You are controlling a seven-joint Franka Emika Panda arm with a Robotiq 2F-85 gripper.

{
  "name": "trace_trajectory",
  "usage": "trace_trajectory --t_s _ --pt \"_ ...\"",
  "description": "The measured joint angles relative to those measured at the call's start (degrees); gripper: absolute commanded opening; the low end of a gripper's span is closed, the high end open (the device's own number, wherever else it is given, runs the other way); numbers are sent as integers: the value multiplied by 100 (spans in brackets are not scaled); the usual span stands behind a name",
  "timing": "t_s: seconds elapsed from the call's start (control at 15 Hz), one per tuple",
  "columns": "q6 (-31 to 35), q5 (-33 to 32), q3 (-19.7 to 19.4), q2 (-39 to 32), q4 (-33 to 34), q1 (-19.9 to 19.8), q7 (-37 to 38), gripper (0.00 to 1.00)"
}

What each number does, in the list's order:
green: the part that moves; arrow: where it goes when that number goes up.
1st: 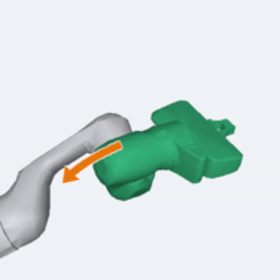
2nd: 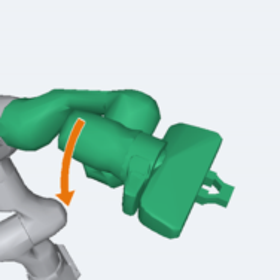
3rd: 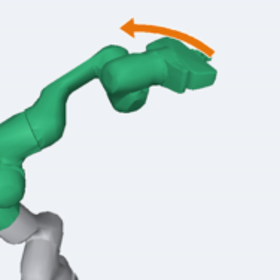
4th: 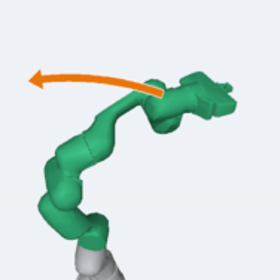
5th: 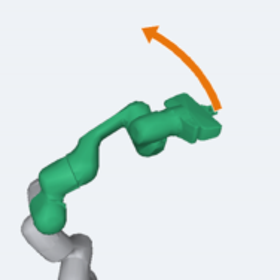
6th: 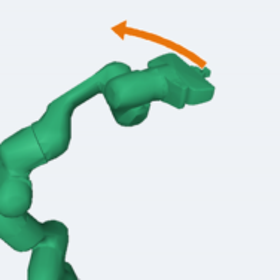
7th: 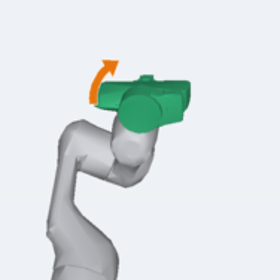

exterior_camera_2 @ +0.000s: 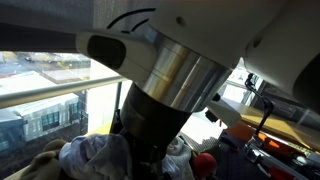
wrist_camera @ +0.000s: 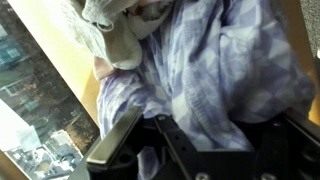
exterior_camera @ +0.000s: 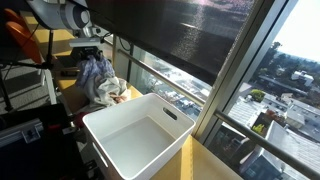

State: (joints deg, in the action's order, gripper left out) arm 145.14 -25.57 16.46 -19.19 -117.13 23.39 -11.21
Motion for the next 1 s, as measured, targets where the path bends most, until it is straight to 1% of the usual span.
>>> trace_trajectory --t_s 0.47,0.73,1.0 --pt "-1156 409 108 1857 -48 -62 -281 0" --pt "-2036 467 108 2921 13 -119 -436 0" --pt "-2941 464 43 3906 45 -303 -610 0"
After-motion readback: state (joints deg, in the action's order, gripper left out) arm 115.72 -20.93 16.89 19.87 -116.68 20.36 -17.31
